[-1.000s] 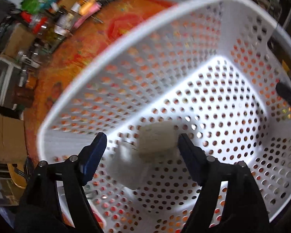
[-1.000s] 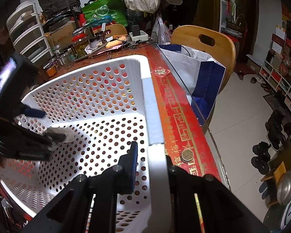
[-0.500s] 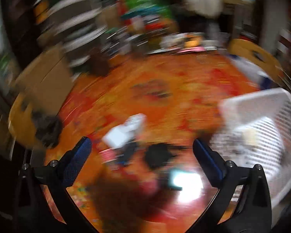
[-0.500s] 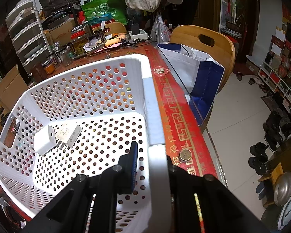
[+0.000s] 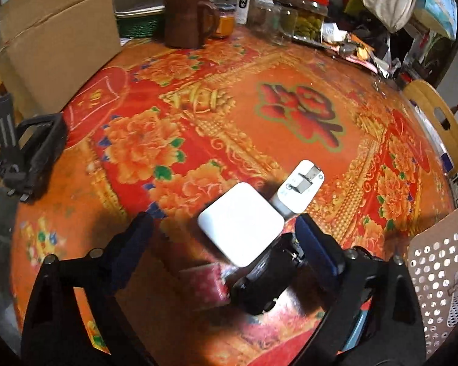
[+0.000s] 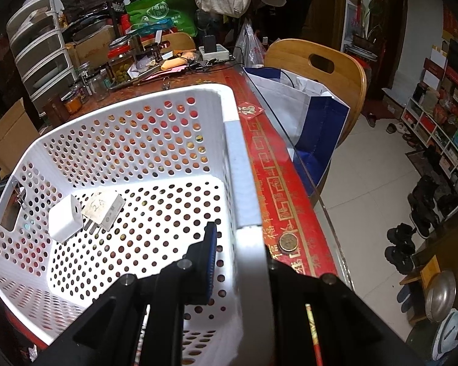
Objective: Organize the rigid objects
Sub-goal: 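Grasp another white square charger with the left tool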
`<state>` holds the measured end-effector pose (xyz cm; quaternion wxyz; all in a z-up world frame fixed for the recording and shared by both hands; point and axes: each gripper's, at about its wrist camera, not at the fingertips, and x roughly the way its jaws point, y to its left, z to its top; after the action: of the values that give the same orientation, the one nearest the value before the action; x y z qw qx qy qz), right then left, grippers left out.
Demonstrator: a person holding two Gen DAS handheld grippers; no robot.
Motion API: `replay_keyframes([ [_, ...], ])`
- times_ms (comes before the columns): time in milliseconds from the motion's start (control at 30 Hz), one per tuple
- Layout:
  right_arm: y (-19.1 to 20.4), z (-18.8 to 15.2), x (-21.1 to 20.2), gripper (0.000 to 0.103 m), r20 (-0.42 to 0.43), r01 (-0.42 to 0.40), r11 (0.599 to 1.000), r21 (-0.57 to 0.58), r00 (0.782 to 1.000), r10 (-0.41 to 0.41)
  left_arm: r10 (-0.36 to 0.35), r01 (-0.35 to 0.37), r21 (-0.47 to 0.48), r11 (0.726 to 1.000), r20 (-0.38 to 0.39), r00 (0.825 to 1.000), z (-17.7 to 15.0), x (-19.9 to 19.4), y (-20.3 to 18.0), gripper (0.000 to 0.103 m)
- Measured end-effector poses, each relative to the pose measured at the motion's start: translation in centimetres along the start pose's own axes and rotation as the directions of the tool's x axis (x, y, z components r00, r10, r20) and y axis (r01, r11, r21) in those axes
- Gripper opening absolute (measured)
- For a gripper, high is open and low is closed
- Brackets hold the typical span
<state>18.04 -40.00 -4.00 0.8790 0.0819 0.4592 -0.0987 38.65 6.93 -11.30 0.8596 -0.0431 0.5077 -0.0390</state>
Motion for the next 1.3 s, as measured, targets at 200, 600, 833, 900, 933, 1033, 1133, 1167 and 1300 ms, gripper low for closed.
replay_keyframes([
  [200,0.1,0.0,-0.1,0.013,-0.002,0.018,1.0,-0.002,1.0,-0.018,0.008,-0.008,-0.021,1.0,-0.016,1.0,0.1,2.0,0.3,0.083],
  [600,0.6,0.0,-0.1,0.013,-0.012,0.048,0.999,-0.009,0.999,-0.048,0.005,-0.006,-0.024,1.0,-0.016,1.0,-0.2,2.2,0.4,0.058],
  [833,0.7,-0.1,-0.1,0.013,-0.017,0.057,0.998,-0.016,0.998,-0.057,0.057,-0.056,-0.025,0.998,0.049,0.997,-0.7,0.7,0.7,0.058],
  [900,0.6,-0.1,-0.1,0.013,-0.022,0.061,0.998,-0.019,0.998,-0.062,0.082,-0.078,-0.038,0.996,0.093,0.992,-0.9,-0.3,0.9,0.058],
  [933,0.6,-0.1,-0.1,0.013,-0.025,0.063,0.998,-0.021,0.998,-0.064,0.09,-0.086,-0.041,0.995,0.107,0.99,-0.9,-0.7,0.9,0.058],
  [1033,0.7,-0.1,0.0,0.013,-0.032,0.066,0.997,-0.03,0.997,-0.067,0.147,-0.143,-0.04,0.989,0.151,0.978,-0.9,-2.1,0.5,0.058],
  [1133,0.7,0.0,0.0,0.013,-0.029,0.059,0.998,-0.034,0.998,-0.059,0.193,-0.192,-0.026,0.981,0.197,0.961,-0.8,-3.9,-0.2,0.058],
  [1167,0.6,-0.1,0.0,0.013,-0.027,0.054,0.998,-0.034,0.998,-0.055,0.202,-0.203,-0.019,0.979,0.209,0.957,-0.8,-4.6,-0.6,0.058],
  [1300,0.7,0.0,0.0,0.013,-0.026,0.054,0.998,-0.036,0.998,-0.055,0.254,-0.264,0.006,0.964,0.252,0.934,-1.0,-7.3,-2.3,0.058],
])
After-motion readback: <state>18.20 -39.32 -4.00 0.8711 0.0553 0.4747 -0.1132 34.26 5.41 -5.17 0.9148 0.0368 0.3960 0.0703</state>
